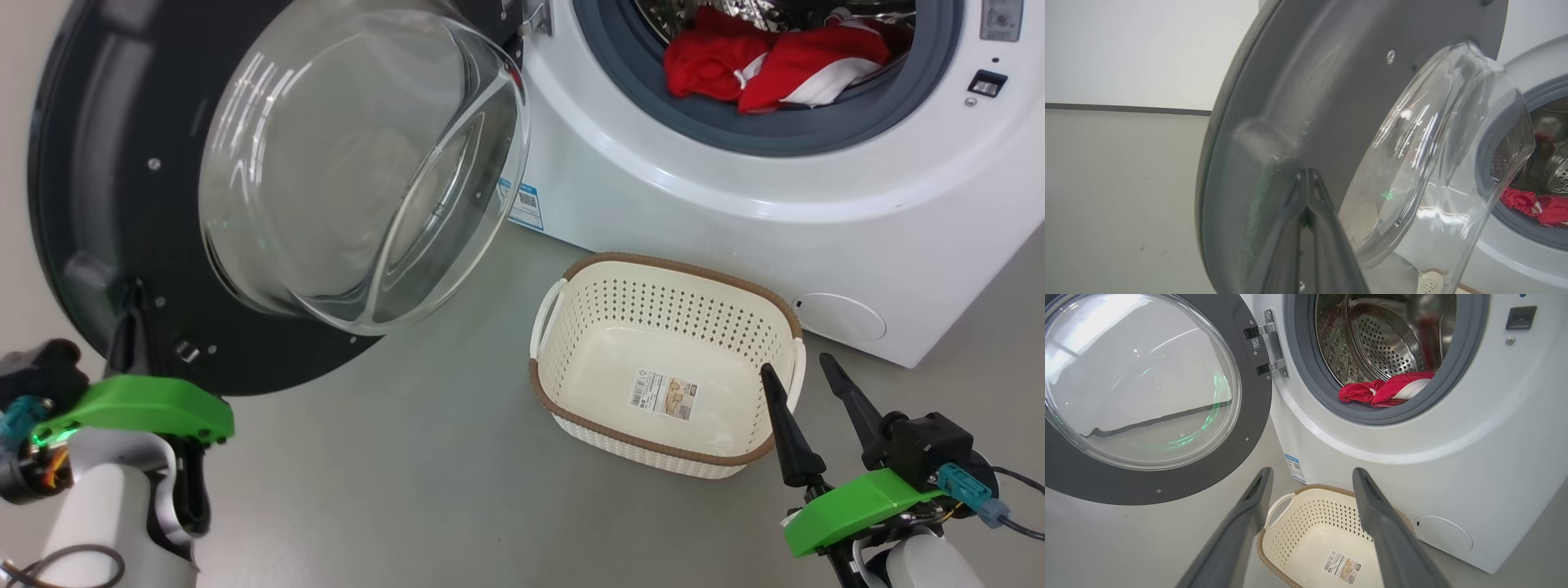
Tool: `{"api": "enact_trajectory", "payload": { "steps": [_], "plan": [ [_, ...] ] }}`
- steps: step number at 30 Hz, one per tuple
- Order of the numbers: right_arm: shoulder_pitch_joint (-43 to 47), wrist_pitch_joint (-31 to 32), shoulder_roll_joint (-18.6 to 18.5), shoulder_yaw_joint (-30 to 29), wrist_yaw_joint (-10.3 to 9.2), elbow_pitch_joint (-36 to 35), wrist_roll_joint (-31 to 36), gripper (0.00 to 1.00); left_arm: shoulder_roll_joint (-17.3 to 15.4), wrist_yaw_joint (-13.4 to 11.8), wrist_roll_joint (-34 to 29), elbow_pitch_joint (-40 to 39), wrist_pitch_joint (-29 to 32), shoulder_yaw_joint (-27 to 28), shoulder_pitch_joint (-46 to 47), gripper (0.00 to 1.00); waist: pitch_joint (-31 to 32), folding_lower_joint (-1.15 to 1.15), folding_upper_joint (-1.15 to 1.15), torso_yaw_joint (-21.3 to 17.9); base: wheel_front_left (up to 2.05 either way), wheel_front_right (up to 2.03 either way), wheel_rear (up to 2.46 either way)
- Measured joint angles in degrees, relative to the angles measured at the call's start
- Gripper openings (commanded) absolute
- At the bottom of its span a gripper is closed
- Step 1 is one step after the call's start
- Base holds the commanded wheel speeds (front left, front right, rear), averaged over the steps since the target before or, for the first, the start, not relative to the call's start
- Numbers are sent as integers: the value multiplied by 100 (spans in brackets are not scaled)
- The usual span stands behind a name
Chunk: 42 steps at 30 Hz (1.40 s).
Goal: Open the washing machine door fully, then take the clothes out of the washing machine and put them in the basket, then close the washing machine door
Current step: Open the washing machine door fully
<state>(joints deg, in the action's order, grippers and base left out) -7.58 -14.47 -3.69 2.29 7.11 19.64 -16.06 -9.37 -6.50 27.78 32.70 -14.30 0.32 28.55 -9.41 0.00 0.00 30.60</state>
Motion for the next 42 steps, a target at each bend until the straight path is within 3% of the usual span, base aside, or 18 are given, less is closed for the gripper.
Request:
{"api": "enact_trajectory", "payload": {
  "steps": [14, 28, 31, 32, 33, 34, 42],
  "plan": [
    [-1, 0, -111, 41, 0, -27, 0, 100, 70, 302, -510, 477, -2, 725, 349, 0, -182, 0, 0, -83, 0, 0, 0],
    [-92, 0, -123, 57, 0, 9, -34, 100, 227, 608, -1050, 659, -25, 1081, 427, 2, -80, 0, 0, -131, 0, 0, 0],
    [-92, 0, -75, 54, 0, 10, -60, 100, 275, 655, -1185, 538, -25, 1102, 398, 41, 8, 0, 0, -137, 0, 0, 0],
    [-92, 0, -56, 52, 0, 11, -60, 100, 281, 661, -1244, 465, -25, 1104, 376, 59, 39, 0, 0, -138, 0, 0, 0],
    [-91, 0, -38, 49, 0, 12, -62, 100, 281, 662, -1290, 372, -26, 1115, 331, 96, 70, 0, 0, -139, 0, 0, 0],
    [-91, 0, -20, 47, 0, 13, -65, 100, 281, 702, -1328, 292, -25, 1134, 285, 100, 101, 0, 0, -141, 0, 0, 0],
    [-88, 0, 48, -43, 0, -136, -127, 100, 370, 815, -1536, -587, -26, 1151, -57, 100, 371, 0, 0, -195, 0, 0, 0]
  ]
}}
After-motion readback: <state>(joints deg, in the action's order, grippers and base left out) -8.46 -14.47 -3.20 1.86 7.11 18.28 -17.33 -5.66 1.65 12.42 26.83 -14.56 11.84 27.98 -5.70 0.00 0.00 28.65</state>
